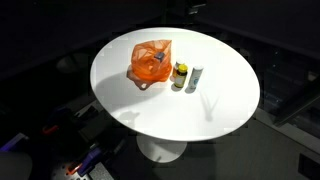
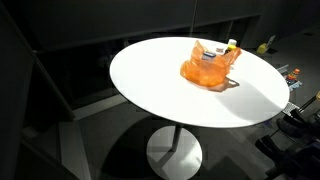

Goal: Put the white bottle into the carrier bag

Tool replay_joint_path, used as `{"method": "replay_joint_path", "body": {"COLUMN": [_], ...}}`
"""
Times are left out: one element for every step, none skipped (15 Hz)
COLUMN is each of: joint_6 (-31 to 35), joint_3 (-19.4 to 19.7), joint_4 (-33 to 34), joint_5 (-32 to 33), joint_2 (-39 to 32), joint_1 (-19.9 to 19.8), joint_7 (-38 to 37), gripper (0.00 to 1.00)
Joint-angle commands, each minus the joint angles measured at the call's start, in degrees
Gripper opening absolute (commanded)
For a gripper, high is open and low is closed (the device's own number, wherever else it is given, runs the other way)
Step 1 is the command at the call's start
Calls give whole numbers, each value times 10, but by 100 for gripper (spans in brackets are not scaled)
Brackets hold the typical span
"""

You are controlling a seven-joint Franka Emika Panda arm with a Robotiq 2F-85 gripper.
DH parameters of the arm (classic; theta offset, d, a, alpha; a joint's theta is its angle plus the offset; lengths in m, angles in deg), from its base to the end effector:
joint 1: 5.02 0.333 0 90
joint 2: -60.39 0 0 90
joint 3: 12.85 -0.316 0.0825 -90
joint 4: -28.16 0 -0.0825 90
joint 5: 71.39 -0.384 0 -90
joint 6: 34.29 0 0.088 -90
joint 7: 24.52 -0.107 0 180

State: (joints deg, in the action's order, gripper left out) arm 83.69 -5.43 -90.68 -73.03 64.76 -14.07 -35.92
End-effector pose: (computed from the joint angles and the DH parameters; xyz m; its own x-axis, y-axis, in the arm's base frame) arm 0.5144 -0.1517 0.4687 0.8763 -0.4790 0.0520 -0.4770 -0.8777 -0.0471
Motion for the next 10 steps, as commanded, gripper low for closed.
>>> {"method": "replay_joint_path", "body": {"joint_6": [-1,-1,-1,-1,-1,-1,-1,-1,-1,-6], "joint_3": [4,6,7,7,7,7,7,7,7,8], "joint_4": [6,11,14,17,18,19,19,19,19,37], "joint_5": [0,0,0,-1,-1,-1,-1,-1,-1,-7], "joint_2": [-8,-15,-19,-21,-21,-21,-21,-21,-21,-37], "joint_1": [2,1,1,1,1,1,1,1,1,1], "joint_7": [-3,-4,-5,-6,-6,-6,-6,-6,-6,-10], "gripper": [100,100,100,100,100,100,100,100,100,100]}}
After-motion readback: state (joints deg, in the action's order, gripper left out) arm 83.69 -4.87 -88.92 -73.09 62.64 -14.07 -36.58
